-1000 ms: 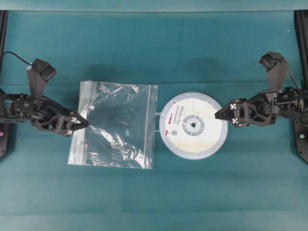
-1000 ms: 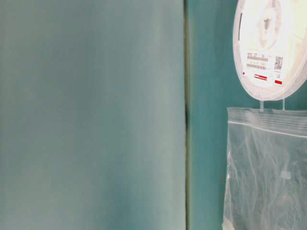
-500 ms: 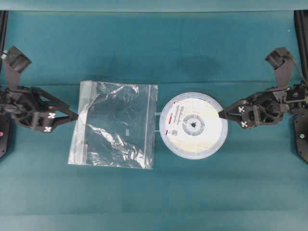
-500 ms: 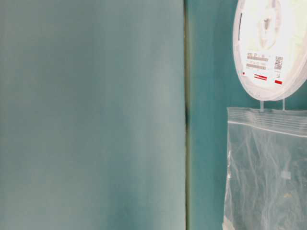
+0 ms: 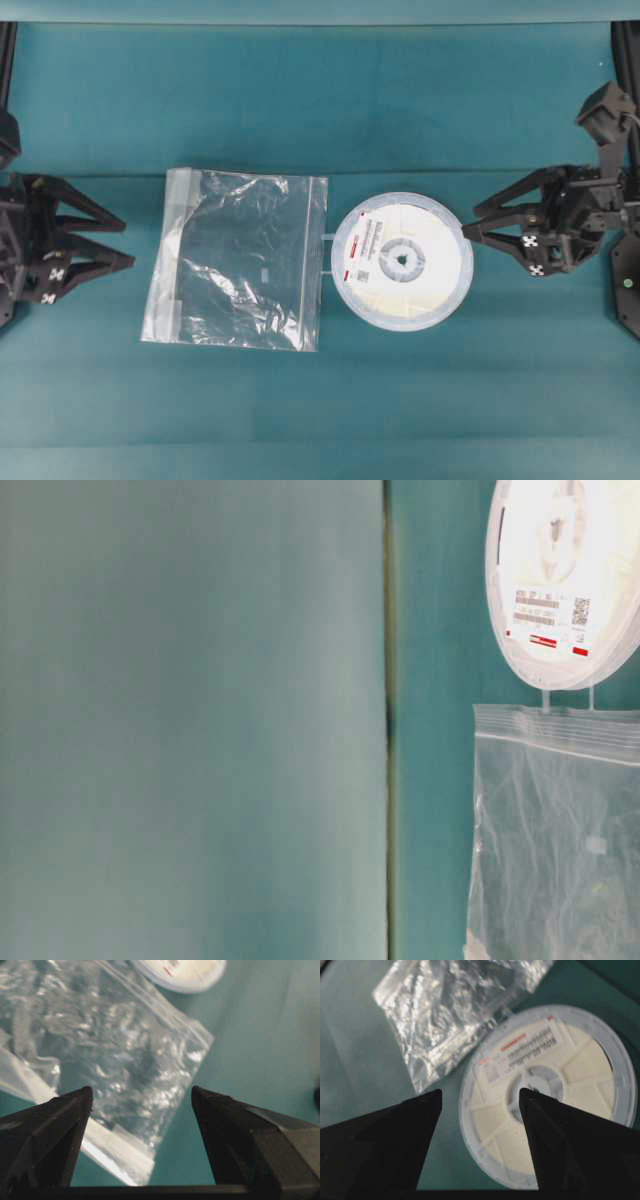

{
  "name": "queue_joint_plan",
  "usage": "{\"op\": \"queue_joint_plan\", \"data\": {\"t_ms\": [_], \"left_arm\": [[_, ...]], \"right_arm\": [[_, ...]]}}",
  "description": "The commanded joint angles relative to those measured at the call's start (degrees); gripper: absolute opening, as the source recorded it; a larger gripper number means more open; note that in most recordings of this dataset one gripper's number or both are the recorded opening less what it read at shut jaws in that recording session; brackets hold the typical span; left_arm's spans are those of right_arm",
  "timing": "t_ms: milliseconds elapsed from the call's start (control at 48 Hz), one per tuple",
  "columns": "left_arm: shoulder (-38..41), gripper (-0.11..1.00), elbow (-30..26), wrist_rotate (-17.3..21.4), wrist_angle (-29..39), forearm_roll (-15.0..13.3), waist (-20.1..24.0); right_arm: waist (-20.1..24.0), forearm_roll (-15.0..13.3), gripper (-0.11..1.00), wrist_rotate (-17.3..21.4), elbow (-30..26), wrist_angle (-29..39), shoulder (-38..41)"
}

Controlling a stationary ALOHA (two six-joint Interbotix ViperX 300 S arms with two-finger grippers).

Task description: Take out the reel from the clear zip bag.

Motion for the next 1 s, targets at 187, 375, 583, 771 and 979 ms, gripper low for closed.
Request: {"op": "queue_joint_plan", "data": {"t_ms": [187, 375, 583, 771, 979], "left_arm": [[-1.5, 0.87, -0.8, 2.5, -0.2, 0.3, -1.1], [-3.6, 0.87, -1.1, 10.0, -0.1, 0.4, -1.1], [-5.1, 0.86, -1.3, 20.5, -0.1, 0.4, -1.1], [-6.4, 0.86, -1.5, 22.7, -0.1, 0.4, -1.0], [-9.3, 0.86, -2.2, 22.9, 0.2, 0.4, -1.0]], "right_arm": [[1.4, -3.6, 0.8, -9.8, -0.3, 3.4, -4.7], [1.5, -4.0, 0.8, -13.3, 0.0, 5.3, -8.1], [1.5, -5.1, 0.8, -14.2, 0.1, 8.0, -11.4], [1.5, -6.9, 0.8, -14.2, -0.1, 9.3, -14.0], [1.5, -11.3, 0.8, -14.2, -0.3, 10.5, -16.8]]}}
